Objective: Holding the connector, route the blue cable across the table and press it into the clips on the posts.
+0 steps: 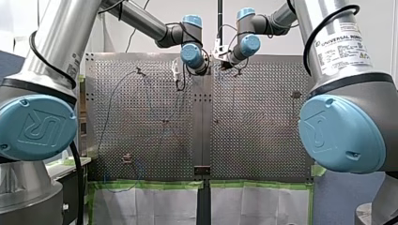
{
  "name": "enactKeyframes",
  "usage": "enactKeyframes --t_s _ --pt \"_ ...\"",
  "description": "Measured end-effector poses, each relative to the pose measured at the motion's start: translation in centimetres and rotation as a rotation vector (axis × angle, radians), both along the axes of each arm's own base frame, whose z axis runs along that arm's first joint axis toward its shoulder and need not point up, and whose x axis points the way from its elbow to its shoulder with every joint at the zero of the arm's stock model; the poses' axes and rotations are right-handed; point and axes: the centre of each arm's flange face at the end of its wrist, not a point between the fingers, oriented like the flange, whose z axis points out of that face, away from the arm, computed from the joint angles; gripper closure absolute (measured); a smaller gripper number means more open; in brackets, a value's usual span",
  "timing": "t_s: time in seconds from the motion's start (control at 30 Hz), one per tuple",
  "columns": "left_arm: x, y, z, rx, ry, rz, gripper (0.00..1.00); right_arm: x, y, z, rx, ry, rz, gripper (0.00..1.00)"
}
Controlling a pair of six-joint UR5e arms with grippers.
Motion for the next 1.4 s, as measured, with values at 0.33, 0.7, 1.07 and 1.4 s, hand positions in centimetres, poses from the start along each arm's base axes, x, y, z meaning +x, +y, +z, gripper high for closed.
enactKeyframes --t_s 0.33,0.7,1.07,1.4 --pt "3.1 0.6 2.6 -0.032 -0.051 0.027 0.00 0.0 0.0 0.0 -0.001 0.001 0.000 1.00" --pt "6.1 -0.6 1.0 -0.007 -0.015 0.020 0.00 0.0 0.0 0.0 -0.004 -0.001 -0.001 1.00" --pt "6.0 -1.5 -0.9 0.035 0.007 0.075 0.26 0.0 -0.1 0.0 -0.004 -0.001 -0.002 1.00" --pt "5.3 -2.0 -0.9 0.049 0.003 0.106 1.00 0.0 0.0 0.0 -0.003 0.000 -0.001 1.00"
